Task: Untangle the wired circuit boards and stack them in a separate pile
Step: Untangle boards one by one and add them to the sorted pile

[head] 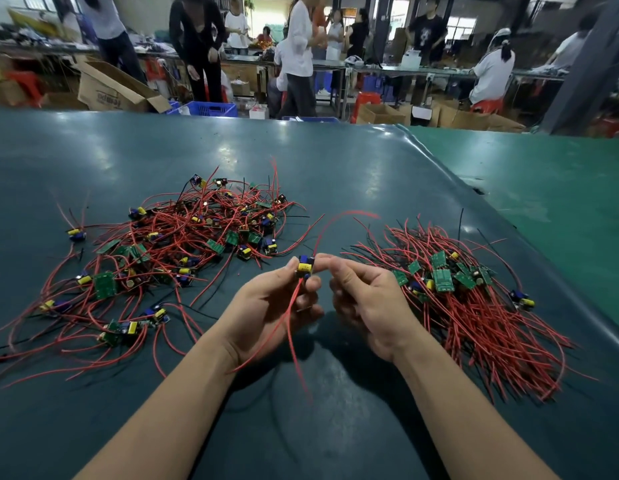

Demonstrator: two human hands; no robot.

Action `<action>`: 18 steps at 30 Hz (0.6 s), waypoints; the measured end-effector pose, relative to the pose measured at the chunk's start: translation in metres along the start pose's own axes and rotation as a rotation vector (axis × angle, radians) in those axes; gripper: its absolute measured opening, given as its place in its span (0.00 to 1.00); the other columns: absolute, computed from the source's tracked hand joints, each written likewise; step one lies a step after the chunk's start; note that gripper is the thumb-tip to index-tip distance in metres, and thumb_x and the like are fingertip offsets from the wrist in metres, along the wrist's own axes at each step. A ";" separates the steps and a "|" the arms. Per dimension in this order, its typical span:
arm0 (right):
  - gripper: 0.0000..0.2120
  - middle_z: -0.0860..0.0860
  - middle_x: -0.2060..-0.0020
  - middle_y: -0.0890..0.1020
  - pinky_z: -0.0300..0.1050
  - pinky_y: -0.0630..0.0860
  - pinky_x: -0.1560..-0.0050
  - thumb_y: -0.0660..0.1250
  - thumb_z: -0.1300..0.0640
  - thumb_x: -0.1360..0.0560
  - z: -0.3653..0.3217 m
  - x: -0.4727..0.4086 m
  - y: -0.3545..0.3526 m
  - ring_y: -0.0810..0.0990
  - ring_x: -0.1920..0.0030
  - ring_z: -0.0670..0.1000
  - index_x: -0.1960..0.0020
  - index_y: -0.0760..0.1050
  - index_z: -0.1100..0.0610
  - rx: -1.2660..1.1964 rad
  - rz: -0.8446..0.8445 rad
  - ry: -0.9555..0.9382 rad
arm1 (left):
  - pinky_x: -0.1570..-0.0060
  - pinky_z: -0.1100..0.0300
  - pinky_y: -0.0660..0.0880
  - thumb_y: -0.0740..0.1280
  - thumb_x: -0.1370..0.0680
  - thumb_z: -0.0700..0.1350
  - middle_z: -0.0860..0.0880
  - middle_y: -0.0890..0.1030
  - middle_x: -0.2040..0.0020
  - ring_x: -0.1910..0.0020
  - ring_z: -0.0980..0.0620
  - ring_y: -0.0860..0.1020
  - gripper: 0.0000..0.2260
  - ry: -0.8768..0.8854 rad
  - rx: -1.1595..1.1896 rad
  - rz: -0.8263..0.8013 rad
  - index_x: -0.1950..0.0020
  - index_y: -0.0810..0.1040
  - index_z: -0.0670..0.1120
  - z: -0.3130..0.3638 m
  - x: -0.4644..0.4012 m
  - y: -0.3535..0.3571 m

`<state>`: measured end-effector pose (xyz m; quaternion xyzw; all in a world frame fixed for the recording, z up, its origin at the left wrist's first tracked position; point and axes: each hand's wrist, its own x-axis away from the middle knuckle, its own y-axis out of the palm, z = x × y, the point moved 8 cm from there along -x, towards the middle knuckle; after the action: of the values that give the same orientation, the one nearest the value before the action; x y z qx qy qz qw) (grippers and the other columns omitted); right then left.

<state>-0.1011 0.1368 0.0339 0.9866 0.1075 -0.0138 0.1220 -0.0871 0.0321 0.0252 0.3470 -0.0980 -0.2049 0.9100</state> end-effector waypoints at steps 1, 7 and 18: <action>0.13 0.48 0.74 0.66 0.32 0.57 0.79 0.68 0.50 0.30 0.000 0.001 0.000 0.60 0.77 0.44 0.52 0.85 0.56 0.009 -0.007 0.016 | 0.62 0.59 0.76 0.60 0.23 0.49 0.49 0.75 0.64 0.71 0.55 0.69 0.16 -0.009 -0.025 -0.007 0.45 0.81 0.40 -0.001 0.000 0.000; 0.12 0.49 0.75 0.61 0.33 0.52 0.77 0.70 0.51 0.30 0.002 0.003 -0.001 0.53 0.74 0.46 0.52 0.86 0.57 0.004 -0.088 0.081 | 0.62 0.58 0.76 0.59 0.22 0.48 0.49 0.73 0.66 0.71 0.55 0.68 0.15 -0.088 -0.048 -0.057 0.49 0.83 0.42 -0.006 0.004 0.002; 0.10 0.57 0.72 0.77 0.30 0.54 0.81 0.76 0.52 0.38 0.005 0.006 0.002 0.59 0.83 0.41 0.59 0.86 0.55 -0.120 -0.143 0.149 | 0.63 0.58 0.74 0.62 0.23 0.46 0.50 0.71 0.70 0.71 0.55 0.68 0.12 -0.172 -0.060 -0.148 0.53 0.84 0.44 -0.013 0.010 0.009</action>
<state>-0.0953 0.1354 0.0292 0.9656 0.1872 0.0572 0.1710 -0.0708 0.0413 0.0218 0.3069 -0.1439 -0.3033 0.8905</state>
